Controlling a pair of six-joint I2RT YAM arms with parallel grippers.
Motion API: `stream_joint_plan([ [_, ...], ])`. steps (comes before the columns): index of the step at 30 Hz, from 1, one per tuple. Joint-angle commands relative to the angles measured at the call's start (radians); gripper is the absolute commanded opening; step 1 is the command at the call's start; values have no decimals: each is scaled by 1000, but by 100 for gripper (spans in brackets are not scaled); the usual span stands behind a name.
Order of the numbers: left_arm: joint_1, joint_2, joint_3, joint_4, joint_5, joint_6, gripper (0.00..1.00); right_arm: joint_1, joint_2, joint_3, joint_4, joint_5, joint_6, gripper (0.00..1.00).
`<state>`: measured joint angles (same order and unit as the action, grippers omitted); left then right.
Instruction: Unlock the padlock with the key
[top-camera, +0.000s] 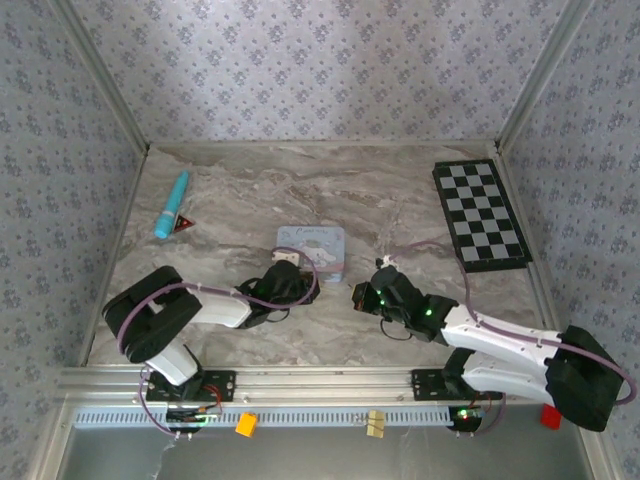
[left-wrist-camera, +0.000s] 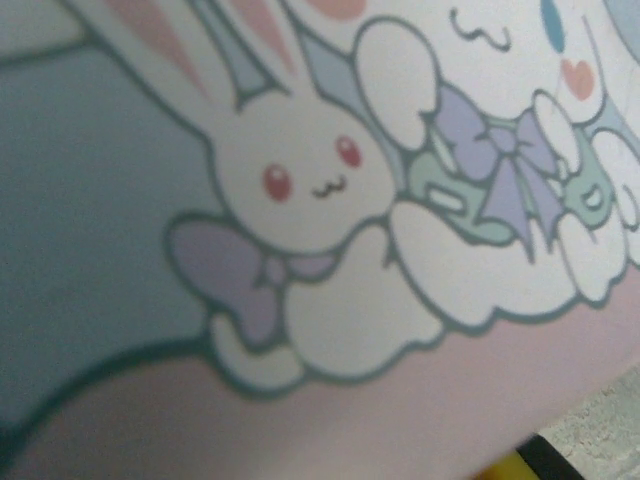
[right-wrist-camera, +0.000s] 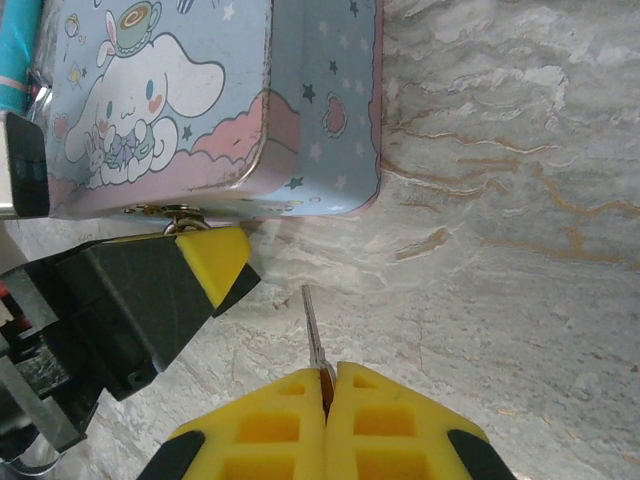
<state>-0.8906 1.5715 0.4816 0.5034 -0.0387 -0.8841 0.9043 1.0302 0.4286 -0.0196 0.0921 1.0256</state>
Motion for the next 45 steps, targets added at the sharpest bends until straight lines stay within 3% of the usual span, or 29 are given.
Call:
stream_joint_plan([
  [1,-5,-62,-4,-86,2,-65,21,16,14,-13,37,7,34,0],
  [6,-6,-118,28,-118,18,-178,20,29,27,-44,110,1,91,0],
  [13,-4,-97,91,-109,71,-286,18,40,22,-179,346,1,228,0],
  [21,-4,-8,99,41,121,-437,15,62,42,-216,486,8,271,0],
  [29,-6,36,64,191,134,-550,15,53,163,-224,699,-44,315,0],
  [45,19,102,45,369,195,-639,13,0,227,-237,792,-132,346,0],
])
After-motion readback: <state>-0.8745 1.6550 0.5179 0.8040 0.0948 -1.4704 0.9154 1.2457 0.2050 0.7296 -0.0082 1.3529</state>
